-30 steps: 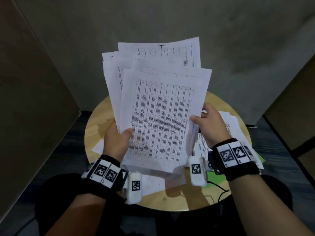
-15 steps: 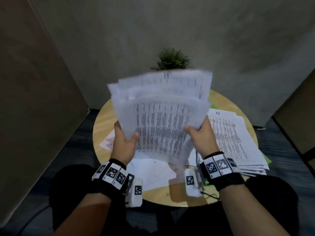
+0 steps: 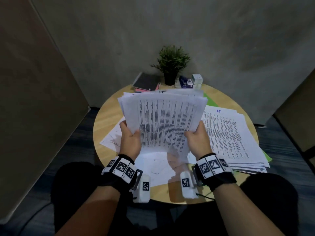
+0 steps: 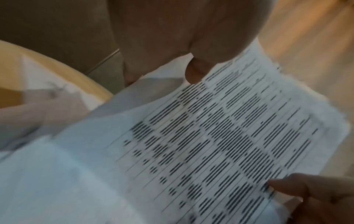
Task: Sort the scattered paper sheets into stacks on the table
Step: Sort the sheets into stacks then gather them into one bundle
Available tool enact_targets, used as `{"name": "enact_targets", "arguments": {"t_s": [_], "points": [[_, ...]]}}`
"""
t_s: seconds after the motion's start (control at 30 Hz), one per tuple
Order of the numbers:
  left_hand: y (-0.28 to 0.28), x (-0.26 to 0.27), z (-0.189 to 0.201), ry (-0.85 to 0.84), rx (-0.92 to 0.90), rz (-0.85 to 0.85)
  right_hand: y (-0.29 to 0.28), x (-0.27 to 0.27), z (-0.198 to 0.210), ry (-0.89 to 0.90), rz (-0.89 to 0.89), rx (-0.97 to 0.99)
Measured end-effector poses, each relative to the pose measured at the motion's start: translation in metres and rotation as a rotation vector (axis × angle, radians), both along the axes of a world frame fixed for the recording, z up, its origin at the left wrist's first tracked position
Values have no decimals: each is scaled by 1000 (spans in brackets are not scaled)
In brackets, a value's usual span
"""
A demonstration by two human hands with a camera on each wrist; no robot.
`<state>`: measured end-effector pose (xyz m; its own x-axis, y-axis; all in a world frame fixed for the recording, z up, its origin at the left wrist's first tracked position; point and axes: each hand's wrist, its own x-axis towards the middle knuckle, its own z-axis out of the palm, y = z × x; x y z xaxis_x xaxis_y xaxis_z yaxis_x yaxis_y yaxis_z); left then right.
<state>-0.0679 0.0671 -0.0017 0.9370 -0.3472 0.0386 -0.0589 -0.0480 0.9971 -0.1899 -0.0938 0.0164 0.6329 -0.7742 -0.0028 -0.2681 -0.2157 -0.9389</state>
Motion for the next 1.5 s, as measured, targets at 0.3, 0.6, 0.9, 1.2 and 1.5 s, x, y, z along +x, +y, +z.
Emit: {"name": "enact_targets", "arguments": {"t_s": [0.3, 0.6, 0.9, 1.2, 1.5], "points": [[-22, -12, -7, 27, 265, -35, -22, -13, -10, 230, 45, -65], [-131, -43, 16, -21, 267, -330, -120, -71, 23, 282, -303, -132], [-192, -73, -23, 25, 665, -606, -168, -92, -14, 697, -344, -82], [-131, 10, -24, 9, 811, -344, -141, -56, -4, 643, -125, -249], [-95, 46, -47, -3, 1272, -270, -78, 11, -29, 754, 252, -225]]}}
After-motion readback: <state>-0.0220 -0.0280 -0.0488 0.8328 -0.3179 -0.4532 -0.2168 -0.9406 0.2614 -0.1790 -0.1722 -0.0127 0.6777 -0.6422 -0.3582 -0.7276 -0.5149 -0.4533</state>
